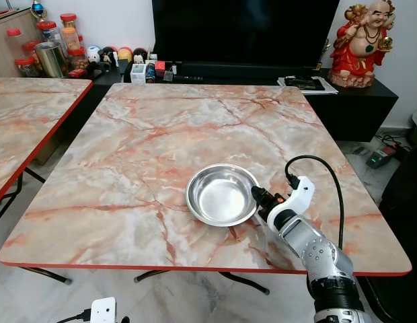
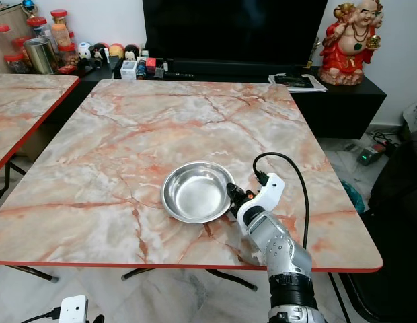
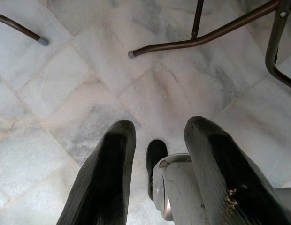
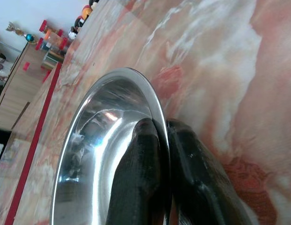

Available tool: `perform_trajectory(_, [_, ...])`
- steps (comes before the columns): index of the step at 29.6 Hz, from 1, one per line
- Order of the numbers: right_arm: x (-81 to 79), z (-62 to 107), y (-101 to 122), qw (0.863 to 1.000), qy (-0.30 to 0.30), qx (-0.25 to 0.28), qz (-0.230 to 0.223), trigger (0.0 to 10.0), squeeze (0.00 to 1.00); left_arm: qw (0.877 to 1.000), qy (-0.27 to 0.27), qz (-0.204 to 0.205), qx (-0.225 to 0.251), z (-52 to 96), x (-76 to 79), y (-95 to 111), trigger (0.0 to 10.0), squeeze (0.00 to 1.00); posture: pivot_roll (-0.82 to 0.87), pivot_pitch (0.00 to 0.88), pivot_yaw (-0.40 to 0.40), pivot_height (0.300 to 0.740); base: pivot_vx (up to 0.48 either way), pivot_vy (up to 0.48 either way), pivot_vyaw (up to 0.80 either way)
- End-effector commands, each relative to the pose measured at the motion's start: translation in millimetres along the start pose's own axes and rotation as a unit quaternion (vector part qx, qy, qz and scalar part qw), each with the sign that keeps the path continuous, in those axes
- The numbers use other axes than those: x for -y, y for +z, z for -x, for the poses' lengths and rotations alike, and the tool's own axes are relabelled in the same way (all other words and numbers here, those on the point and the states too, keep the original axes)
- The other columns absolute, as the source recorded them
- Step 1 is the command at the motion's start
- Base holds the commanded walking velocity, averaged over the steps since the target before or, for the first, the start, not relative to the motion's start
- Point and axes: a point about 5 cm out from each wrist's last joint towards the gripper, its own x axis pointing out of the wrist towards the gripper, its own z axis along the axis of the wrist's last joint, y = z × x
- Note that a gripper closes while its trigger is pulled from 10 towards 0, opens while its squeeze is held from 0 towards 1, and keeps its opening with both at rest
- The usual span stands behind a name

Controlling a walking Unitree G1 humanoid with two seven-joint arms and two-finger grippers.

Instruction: Setting the table

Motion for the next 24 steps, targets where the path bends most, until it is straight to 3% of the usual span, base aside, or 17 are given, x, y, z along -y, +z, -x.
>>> perform_trajectory(1, [2.3, 0.3, -2.6, 1.0, -0.006, -0.008, -0.001, 10.0, 0.0, 1.0, 0.0, 0.003, -0.01, 0.3, 0.4, -2.8, 10.0, 0.0, 0.01, 0.0, -0.031, 0.74, 0.0, 0.0, 0.0])
perform_trajectory(16, [2.2, -0.2, -3.0, 1.0, -0.006, -0.01, 0.011, 10.0, 0.0, 1.0, 0.0, 0.002, -0.009, 0.1, 0.4, -2.2, 10.0, 0.0, 0.02, 0.0, -0.03, 0.74, 0.0, 0.0, 0.0])
perform_trajectory(17, [1.2, -0.5, -3.0, 1.0, -0.003, -0.009, 0.011, 10.0, 1.0, 1.0, -0.001, 0.001, -0.009, 0.0, 0.4, -1.8, 10.0, 0.0, 0.01, 0.0, -0.028, 0.74, 0.0, 0.0, 0.0])
perform_trajectory(24, [-2.0, -0.7, -1.8, 1.0, 0.009, -0.008, 0.029, 10.0, 1.0, 1.0, -0.004, -0.004, -0.008, -0.7, 0.9, -0.4, 10.0, 0.0, 0.01, 0.0, -0.026, 0.74, 0.0, 0.0, 0.0])
